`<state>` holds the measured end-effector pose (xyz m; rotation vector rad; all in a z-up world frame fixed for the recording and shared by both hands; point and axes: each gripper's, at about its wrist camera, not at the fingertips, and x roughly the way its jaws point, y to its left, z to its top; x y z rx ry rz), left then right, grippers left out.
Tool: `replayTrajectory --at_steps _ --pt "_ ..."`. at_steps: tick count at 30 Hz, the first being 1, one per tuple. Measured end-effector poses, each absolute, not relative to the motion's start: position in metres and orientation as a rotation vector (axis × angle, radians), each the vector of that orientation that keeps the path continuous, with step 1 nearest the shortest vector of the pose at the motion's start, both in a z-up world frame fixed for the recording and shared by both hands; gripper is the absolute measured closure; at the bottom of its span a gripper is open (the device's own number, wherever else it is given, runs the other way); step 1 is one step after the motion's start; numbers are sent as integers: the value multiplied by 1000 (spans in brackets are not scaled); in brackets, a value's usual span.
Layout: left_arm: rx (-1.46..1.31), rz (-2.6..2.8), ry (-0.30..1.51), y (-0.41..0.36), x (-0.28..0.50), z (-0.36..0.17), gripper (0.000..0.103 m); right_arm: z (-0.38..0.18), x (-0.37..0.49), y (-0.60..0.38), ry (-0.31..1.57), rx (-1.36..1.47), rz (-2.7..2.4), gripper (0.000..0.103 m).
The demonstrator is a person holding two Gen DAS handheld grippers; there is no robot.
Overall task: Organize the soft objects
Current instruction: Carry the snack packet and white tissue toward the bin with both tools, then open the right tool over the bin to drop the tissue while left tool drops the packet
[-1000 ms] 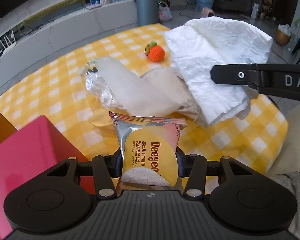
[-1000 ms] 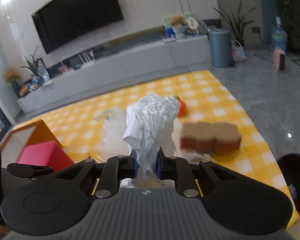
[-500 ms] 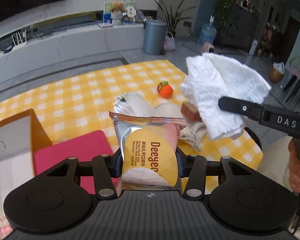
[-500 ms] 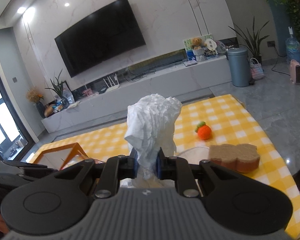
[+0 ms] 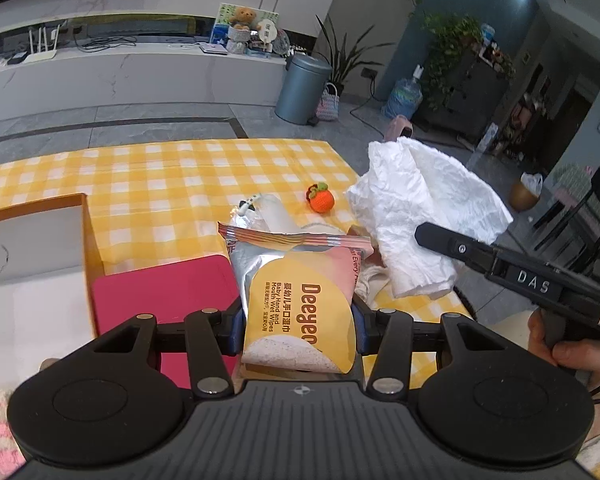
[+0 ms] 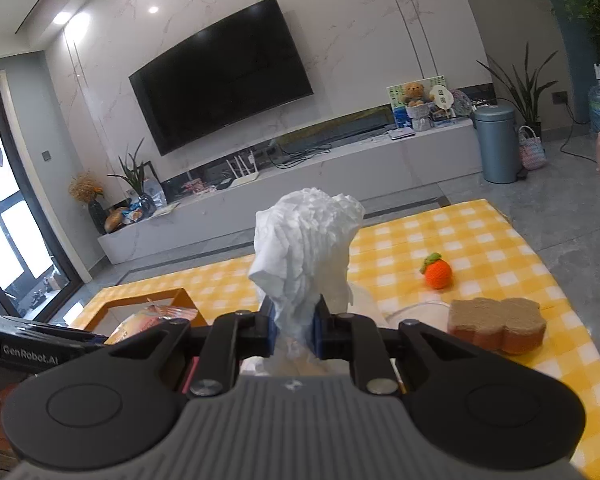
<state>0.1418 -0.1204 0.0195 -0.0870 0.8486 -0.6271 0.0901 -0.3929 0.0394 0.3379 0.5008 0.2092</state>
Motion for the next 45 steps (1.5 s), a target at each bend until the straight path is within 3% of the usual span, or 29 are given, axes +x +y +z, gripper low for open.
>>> replayTrajectory --at_steps 16,23,45 --pt "-189 -413 681 -12 105 68 47 90 61 -312 389 288 414 87" --pt "-283 -300 635 41 94 62 47 97 55 -261 410 231 463 87" --pt "-330 -210 614 129 97 19 47 27 158 -79 702 -160 409 88"
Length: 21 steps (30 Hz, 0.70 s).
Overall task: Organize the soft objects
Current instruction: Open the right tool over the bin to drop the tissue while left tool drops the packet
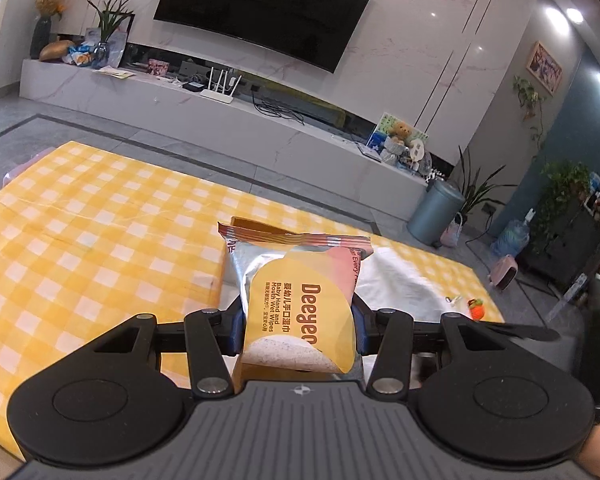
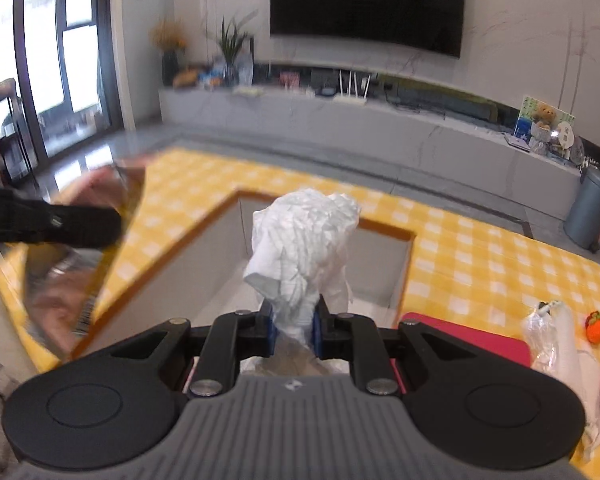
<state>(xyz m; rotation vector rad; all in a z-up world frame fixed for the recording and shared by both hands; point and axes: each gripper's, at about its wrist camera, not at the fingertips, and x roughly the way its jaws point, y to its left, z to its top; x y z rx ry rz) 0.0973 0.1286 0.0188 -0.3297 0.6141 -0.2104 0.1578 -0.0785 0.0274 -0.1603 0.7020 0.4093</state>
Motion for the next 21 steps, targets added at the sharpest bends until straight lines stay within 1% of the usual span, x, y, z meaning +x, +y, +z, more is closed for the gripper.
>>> replayTrajectory --at_steps 4,10,21 --pt "-324 -199 615 130 98 14 47 8 187 -49 764 -240 418 88" --pt "-353 -160 628 144 100 9 48 -16 227 -18 852 -86 443 88" --pt "-401 -103 636 163 101 4 48 -58 260 20 980 5 397 88"
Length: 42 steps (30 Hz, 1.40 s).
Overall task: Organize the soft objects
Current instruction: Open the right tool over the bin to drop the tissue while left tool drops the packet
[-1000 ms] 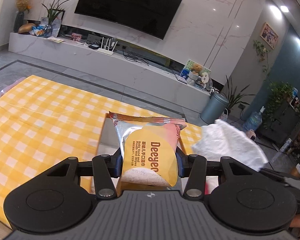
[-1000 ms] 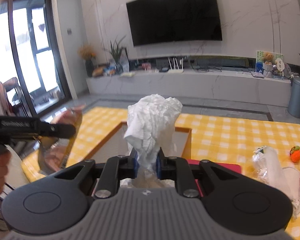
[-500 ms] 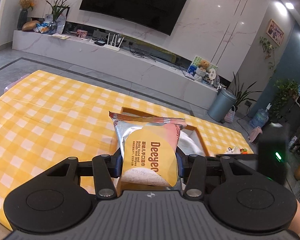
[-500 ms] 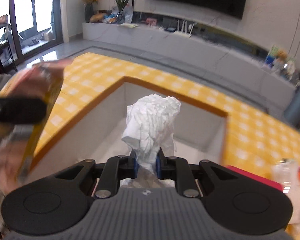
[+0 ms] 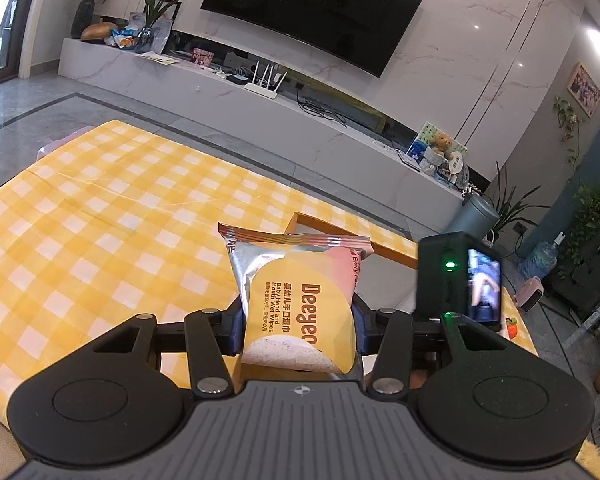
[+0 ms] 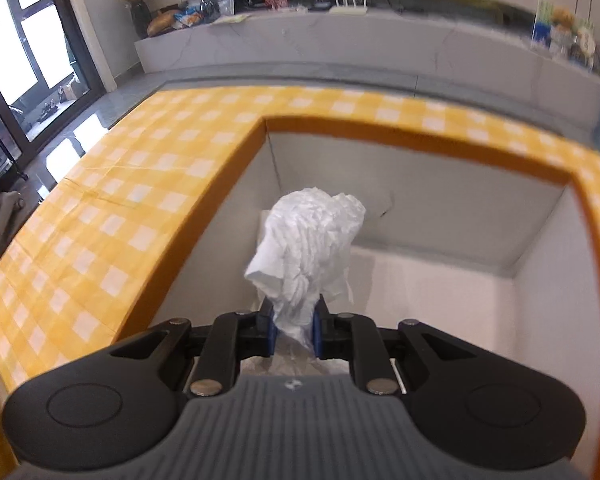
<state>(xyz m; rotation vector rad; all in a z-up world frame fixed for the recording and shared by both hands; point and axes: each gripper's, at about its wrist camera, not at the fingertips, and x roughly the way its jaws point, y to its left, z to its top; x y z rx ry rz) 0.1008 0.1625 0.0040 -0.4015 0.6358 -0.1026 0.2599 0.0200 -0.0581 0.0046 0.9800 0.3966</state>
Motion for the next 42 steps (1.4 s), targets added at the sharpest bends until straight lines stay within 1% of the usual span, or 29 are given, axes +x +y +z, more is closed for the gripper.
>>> replayTrajectory --at_steps 7,10,11,12,13,14,15,16,17,18,21,24,32,36,42 --pt "-408 -101 638 164 101 3 48 -80 265 31 1123 52 504 87" --pt "-410 -102 638 163 101 4 48 -78 264 29 1132 43 516 80" --pt "-410 -102 637 164 101 3 48 -78 263 29 1133 33 521 74" --pt "-412 -100 636 164 101 3 48 -77 262 29 1132 7 523 63" --pt "-414 -94 635 164 101 3 48 -75 259 29 1128 -41 514 55" --pt "-412 -89 633 163 100 4 48 -74 257 29 1116 -102 506 39" --pt "-408 -86 628 163 99 5 48 -69 251 29 1090 -165 503 27" --pt "-406 -85 621 163 98 6 47 -65 246 28 1061 -208 504 22" --pt "-404 -86 616 163 98 8 48 -59 241 26 1034 -230 511 14" --pt "-405 -87 611 163 97 9 48 -53 238 22 1015 -233 521 10" --pt "-402 -91 598 162 95 13 48 -34 229 5 979 -201 539 7" --pt "-385 -101 587 157 95 18 47 -11 218 -11 904 -179 525 5" --pt "-358 -164 593 135 101 18 47 40 184 -61 721 -222 451 3" --pt "-326 -193 620 114 112 15 47 44 166 -84 666 -225 435 3" --pt "-210 -187 656 71 148 13 47 33 148 -107 606 -196 434 3"
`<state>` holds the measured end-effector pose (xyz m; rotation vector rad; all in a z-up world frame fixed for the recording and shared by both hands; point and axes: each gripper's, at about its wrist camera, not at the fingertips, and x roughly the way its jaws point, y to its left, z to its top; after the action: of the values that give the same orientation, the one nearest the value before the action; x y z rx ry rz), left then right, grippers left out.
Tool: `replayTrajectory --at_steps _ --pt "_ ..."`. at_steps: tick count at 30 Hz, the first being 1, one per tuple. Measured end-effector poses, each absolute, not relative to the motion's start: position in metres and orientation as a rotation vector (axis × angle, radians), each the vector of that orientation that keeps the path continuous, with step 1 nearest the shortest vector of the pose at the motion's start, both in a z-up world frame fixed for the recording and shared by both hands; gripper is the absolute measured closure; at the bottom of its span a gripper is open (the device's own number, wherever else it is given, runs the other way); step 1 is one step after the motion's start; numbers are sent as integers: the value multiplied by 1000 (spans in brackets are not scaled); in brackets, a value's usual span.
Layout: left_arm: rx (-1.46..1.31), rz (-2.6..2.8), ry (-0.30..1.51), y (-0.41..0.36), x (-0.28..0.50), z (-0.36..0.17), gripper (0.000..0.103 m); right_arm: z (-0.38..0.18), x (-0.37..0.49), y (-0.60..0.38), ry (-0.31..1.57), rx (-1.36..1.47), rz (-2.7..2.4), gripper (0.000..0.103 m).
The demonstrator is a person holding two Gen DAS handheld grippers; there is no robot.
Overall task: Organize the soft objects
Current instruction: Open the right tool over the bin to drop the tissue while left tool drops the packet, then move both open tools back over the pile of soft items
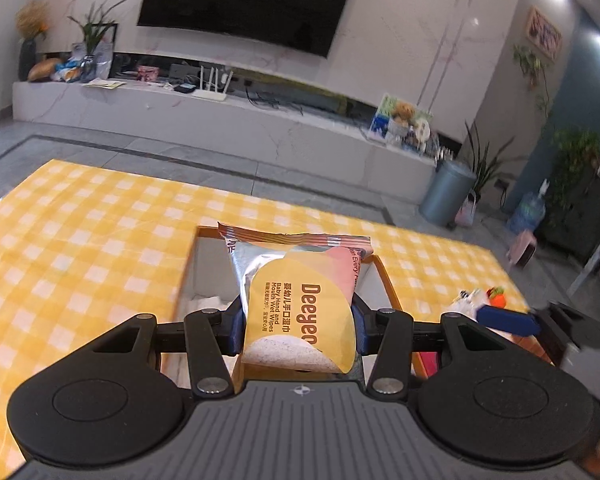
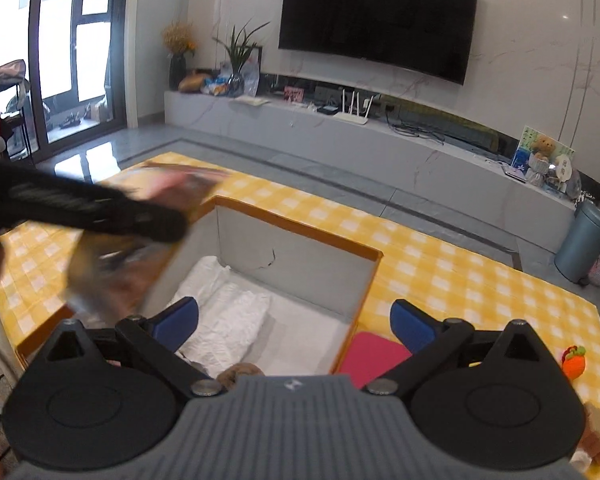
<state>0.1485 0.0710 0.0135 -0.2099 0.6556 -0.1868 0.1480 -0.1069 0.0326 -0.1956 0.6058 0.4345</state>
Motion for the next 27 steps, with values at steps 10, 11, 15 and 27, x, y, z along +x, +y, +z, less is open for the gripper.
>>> replayTrajectory --at_steps 10,11,15,27 --pt "6 -87 824 25 188 -29 47 18 151 -133 594 -38 451 3" --pt "22 -83 830 21 189 -32 47 17 151 -134 599 -41 454 3" --pt "37 -65 858 19 192 -40 47 13 149 -132 588 -55 463 3" --pt "146 49 784 11 175 -41 15 3 154 -130 618 -48 451 3"
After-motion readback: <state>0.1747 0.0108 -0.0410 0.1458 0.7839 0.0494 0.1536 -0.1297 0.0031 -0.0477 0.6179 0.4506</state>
